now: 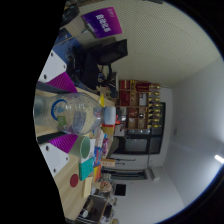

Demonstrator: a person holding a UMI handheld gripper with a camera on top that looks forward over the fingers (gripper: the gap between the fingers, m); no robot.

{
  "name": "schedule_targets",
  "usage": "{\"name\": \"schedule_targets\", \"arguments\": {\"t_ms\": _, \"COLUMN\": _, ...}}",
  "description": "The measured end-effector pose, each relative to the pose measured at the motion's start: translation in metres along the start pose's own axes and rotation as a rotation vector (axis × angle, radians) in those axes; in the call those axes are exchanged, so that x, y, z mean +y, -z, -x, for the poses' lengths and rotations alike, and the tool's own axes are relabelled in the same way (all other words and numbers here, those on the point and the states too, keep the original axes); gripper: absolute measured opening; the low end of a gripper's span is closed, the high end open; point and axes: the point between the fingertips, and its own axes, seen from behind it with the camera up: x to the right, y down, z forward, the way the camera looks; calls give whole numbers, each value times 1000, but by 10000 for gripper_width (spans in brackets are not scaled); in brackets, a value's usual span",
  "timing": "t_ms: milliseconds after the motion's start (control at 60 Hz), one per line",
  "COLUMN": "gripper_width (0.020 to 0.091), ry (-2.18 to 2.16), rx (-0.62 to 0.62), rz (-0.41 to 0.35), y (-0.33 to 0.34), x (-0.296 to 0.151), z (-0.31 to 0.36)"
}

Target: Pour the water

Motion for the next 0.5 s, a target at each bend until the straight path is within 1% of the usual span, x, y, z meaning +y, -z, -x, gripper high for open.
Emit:
{"name": "schedule_targets", "arguments": {"t_ms": 117, "gripper_width": 571, "ry": 3, "rx": -22, "rz": 9, "y": -8, "x": 0, "z": -1}}
{"name": "schedule_targets", "arguments": {"t_ms": 150, "gripper_width": 566, "ry": -11, "rx": -19, "rz": 22, "y": -11, "x": 0, "z": -2}}
{"name": "schedule_targets", "arguments": {"t_ms": 167, "gripper_width": 547, "ry": -17, "rx": -19, "rz": 32, "y": -13, "x": 1, "z": -3}}
{"name": "schedule_targets", "arguments": {"t_ms": 200, "gripper_width": 540, "ry": -23, "rx": -29, "rz": 51, "y": -14, "x": 3, "z": -3}}
{"name": "schedule_targets", "arguments": {"t_ms": 217, "gripper_width": 511, "ry": -22, "rx": -41, "rz": 57, "y": -17, "x": 4, "z": -4}}
{"name": "schedule_targets", "arguments": {"t_ms": 233, "gripper_width": 526, "ry": -24, "rx": -50, "rz": 65, "y": -19, "x": 4, "z": -3}}
{"name": "schedule_targets", "arguments": {"t_ms": 250, "gripper_width": 483, "ry": -29, "rx": -63, "rz": 73, "y": -21, "x": 4, "z": -1}}
{"name": "schedule_targets", "arguments": {"t_ms": 267, "gripper_width": 482, "ry": -41, "rx": -75, "rz": 82, "y": -22, "x": 4, "z": 1}}
{"name": "schedule_targets", "arguments": {"t_ms": 300, "gripper_width": 455, "ry": -87, "rx": -100, "rz": 106, "y": -21, "x": 2, "z": 13}}
{"name": "schedule_targets", "arguments": {"t_ms": 367, "gripper_width": 454, "ry": -224, "rx": -190, "rz": 143, "y": -28, "x": -8, "z": 26}}
{"name": "schedule_targets", "arguments": {"t_ms": 400, "gripper_width": 455, "ry": -307, "rx": -221, "rz": 154, "y": -25, "x": -21, "z": 39}}
{"name": "schedule_targets", "arguments": {"t_ms": 433, "gripper_width": 454, "ry": -415, "rx": -242, "rz": 163, "y": -28, "x": -38, "z": 41}}
{"name": "schedule_targets", "arguments": {"t_ms": 450, "gripper_width": 454, "ry": -472, "rx": -262, "rz": 165, "y": -35, "x": -39, "z": 36}}
{"name": "schedule_targets", "arguments": {"t_ms": 500, "gripper_width": 453, "ry": -668, "rx": -318, "rz": 200, "y": -41, "x": -56, "z": 42}}
